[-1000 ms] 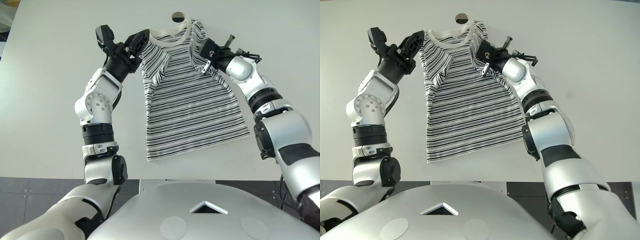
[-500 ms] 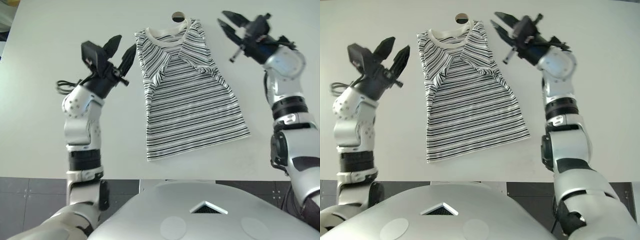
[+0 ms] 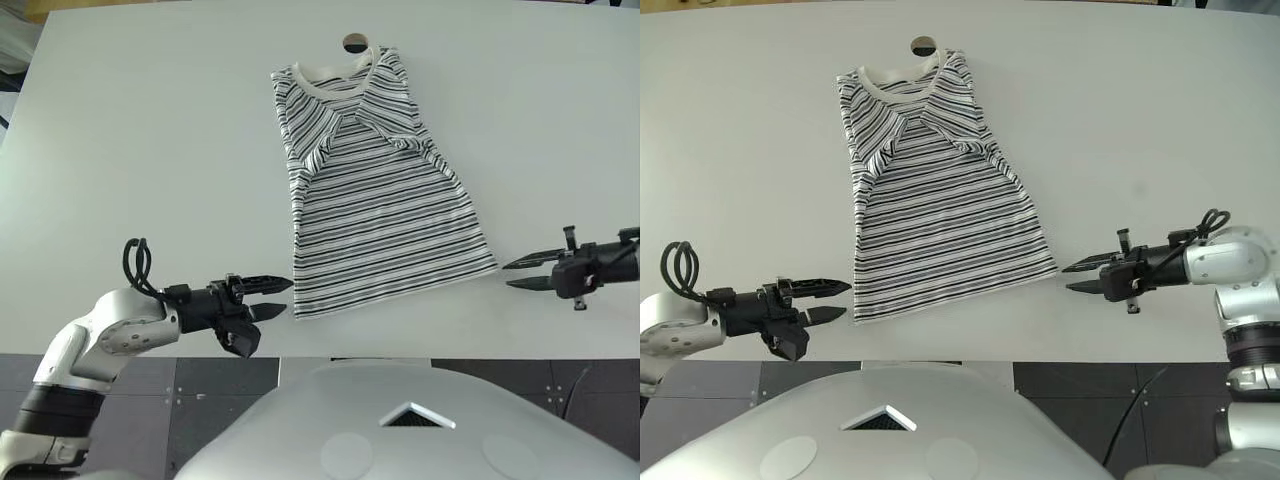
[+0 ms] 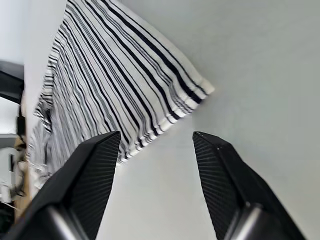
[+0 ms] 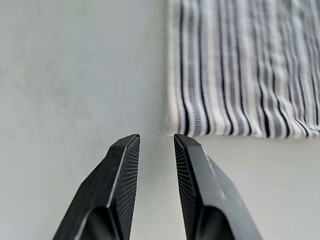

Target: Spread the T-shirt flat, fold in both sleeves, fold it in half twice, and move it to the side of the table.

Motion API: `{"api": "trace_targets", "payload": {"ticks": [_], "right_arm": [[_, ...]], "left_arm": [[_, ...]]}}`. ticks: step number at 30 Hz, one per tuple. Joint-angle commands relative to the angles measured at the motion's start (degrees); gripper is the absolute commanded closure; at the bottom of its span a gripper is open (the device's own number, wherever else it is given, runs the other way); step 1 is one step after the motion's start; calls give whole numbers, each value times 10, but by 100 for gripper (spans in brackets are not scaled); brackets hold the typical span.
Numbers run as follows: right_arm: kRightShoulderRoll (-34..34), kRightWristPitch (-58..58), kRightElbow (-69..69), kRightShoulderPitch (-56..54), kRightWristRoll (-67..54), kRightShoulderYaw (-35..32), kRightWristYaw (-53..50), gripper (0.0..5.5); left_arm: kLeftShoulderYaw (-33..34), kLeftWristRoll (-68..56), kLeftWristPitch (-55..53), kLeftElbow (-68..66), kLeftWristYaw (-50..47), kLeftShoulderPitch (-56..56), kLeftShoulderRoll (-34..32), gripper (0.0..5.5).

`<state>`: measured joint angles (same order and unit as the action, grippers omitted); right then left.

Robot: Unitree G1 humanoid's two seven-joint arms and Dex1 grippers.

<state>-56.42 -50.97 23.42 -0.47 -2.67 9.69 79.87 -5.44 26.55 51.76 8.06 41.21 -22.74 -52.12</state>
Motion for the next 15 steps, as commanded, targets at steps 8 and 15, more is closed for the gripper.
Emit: {"api": "trace_targets", "payload": {"ticks": [8,15], "right_arm": [[45,-184,136,-84,241,64,-214,425],[46,-190,159,-98,245,123,-259,479]], "left_arm": [[-120,56,-113,31,41,63,24,280],[-120,59,-110,30,6,26,-1,353]]}}
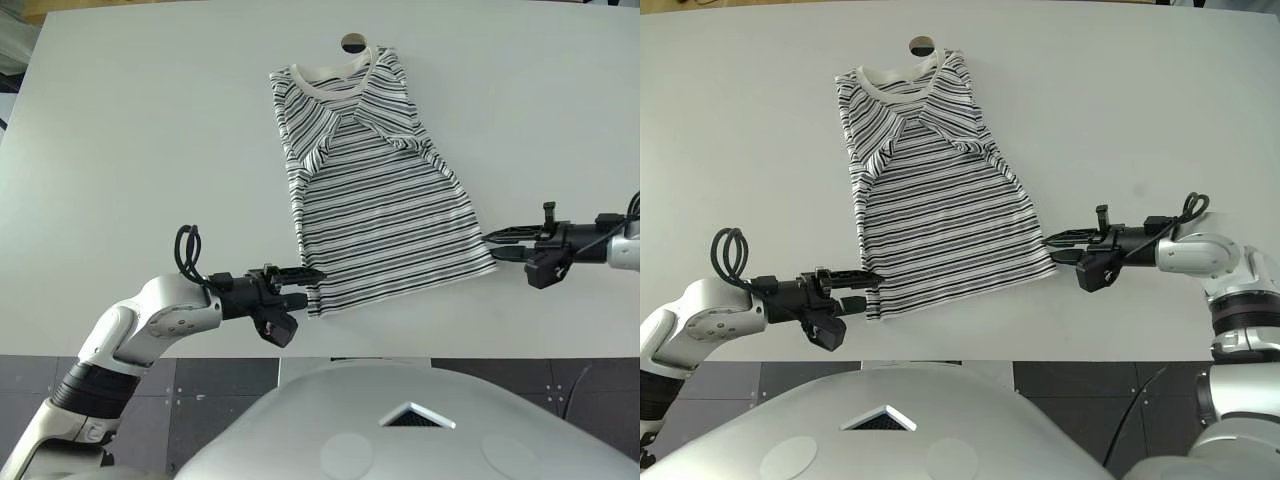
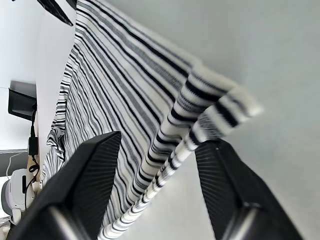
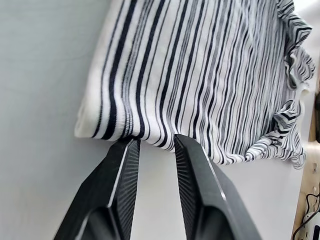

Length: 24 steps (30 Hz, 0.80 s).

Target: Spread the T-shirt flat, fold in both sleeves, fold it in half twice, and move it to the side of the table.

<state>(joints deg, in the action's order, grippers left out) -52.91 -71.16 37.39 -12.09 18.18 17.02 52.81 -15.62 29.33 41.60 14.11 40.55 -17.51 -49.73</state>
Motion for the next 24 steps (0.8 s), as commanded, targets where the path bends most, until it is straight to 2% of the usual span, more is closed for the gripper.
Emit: {"api": "trace_targets", "payload": {"ticks": [1,4,11,14,16,19,22,24], "right_arm": [[9,12,19,18,31,57,10,497],[1,19,17,15,13,79,15,540],[-13,32,7,9,-32,110,24,540],[-21,44,-3,10,-64,122,34,540],[-34,84,-38,25,-141,134,73,540],[-92,248,-177,84,-338,142,187,540],[-156,422,-305,127,-502,115,283,540],[-181,492,-352,145,-562,93,322,540]], "left_arm": [[-20,33,-7,-34,8,-27,-26,368],[-26,36,-6,-44,-1,-24,-27,414],[-42,56,-3,-70,-29,-5,-15,528],[-53,57,4,-78,-34,1,-15,538],[-58,31,3,-73,-22,0,-20,538],[-74,-172,-77,-12,61,-18,-43,538],[-40,-529,-287,118,189,-54,-154,538],[-5,-651,-343,147,251,-76,-211,538]]}}
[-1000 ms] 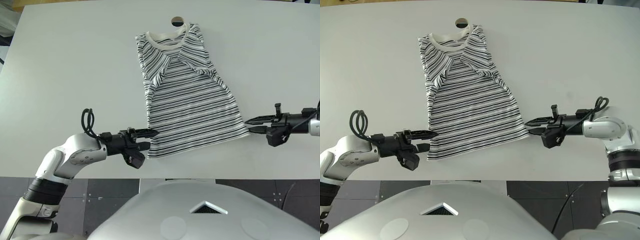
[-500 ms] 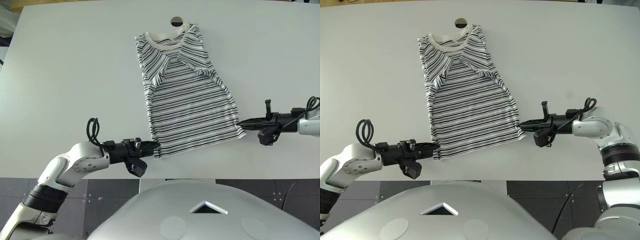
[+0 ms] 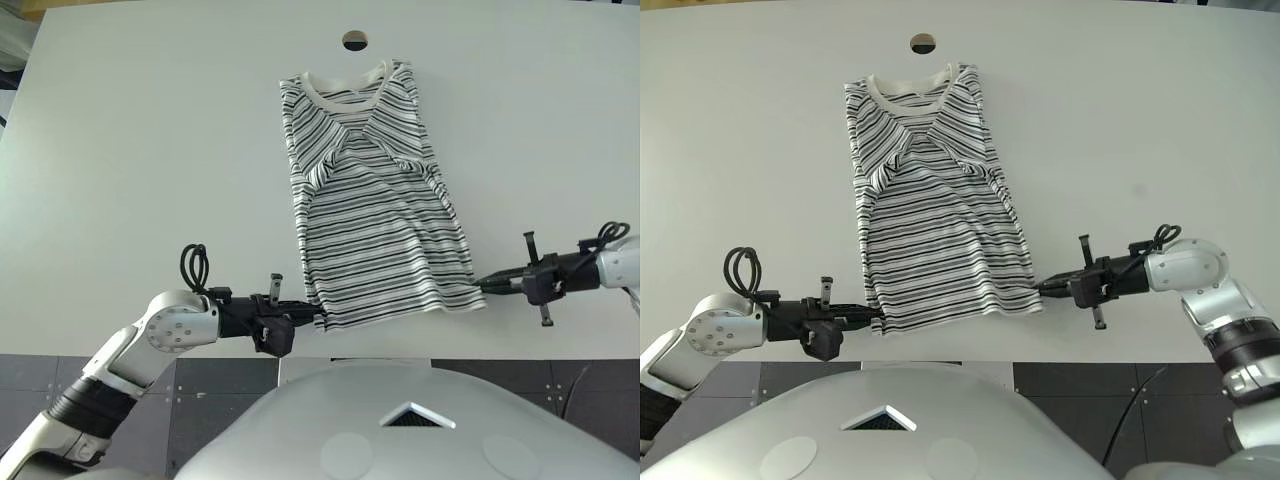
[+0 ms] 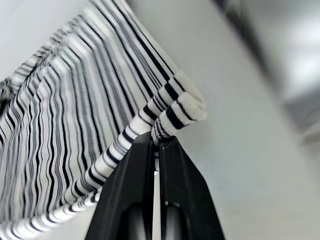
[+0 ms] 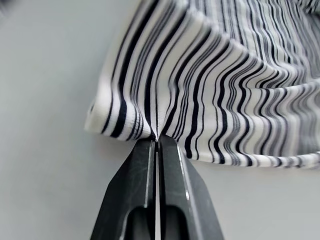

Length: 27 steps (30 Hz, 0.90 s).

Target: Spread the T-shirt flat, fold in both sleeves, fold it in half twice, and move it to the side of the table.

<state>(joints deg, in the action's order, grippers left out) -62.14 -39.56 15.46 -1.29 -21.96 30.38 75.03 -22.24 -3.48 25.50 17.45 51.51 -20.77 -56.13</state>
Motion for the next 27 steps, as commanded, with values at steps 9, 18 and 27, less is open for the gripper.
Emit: {"api": "trace_targets", "payload": {"ticks": [9,18,27], "right_arm": [[-91,309,-268,94,-266,-167,123,540],[138,295,-108,-82,-36,-186,-84,540],[291,205,210,-271,146,-191,-250,540]], "left_arm": [[188,-435,-216,79,248,-86,-129,538],[209,-262,-221,-109,2,158,113,538],[189,-123,-237,-433,-102,411,249,538]]}}
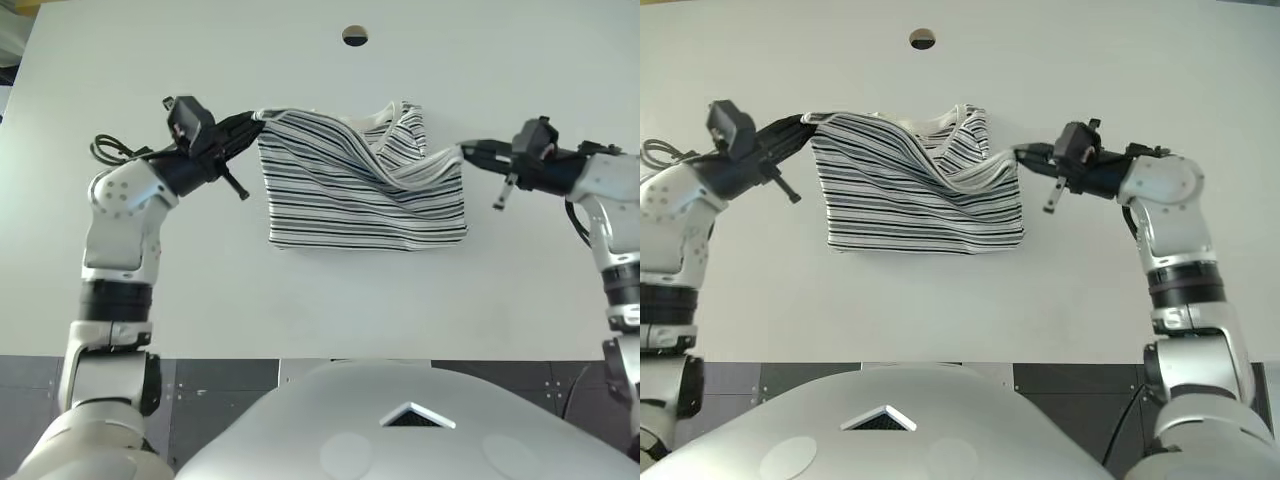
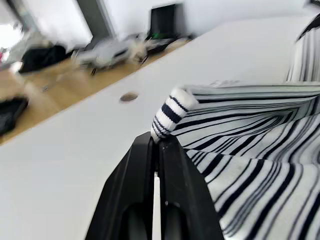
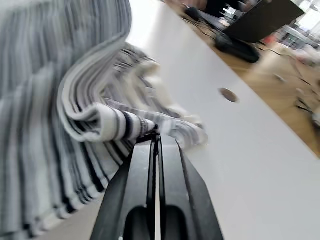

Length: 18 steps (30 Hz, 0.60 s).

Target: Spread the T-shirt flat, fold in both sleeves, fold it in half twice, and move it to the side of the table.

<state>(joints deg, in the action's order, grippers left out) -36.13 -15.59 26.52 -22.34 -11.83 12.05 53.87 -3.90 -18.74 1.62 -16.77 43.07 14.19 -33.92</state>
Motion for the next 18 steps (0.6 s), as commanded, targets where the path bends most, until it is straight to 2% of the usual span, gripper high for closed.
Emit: {"api": "trace_targets", "payload": {"ticks": [1,8,14,16,18], "right_arm": [[45,-50,145,-83,62,-6,-54,540],[106,-105,374,-181,120,-18,-120,540],[152,-73,456,-230,106,-73,-182,433],[161,-54,470,-240,105,-90,-203,395],[165,-60,470,-239,117,-92,-217,395]], "left_arm": [[6,41,9,-135,-22,84,36,538],[6,106,81,-367,-39,168,78,538],[29,117,117,-444,-48,193,89,439],[41,117,118,-465,-63,203,90,431],[61,102,119,-470,-56,208,90,431]]}}
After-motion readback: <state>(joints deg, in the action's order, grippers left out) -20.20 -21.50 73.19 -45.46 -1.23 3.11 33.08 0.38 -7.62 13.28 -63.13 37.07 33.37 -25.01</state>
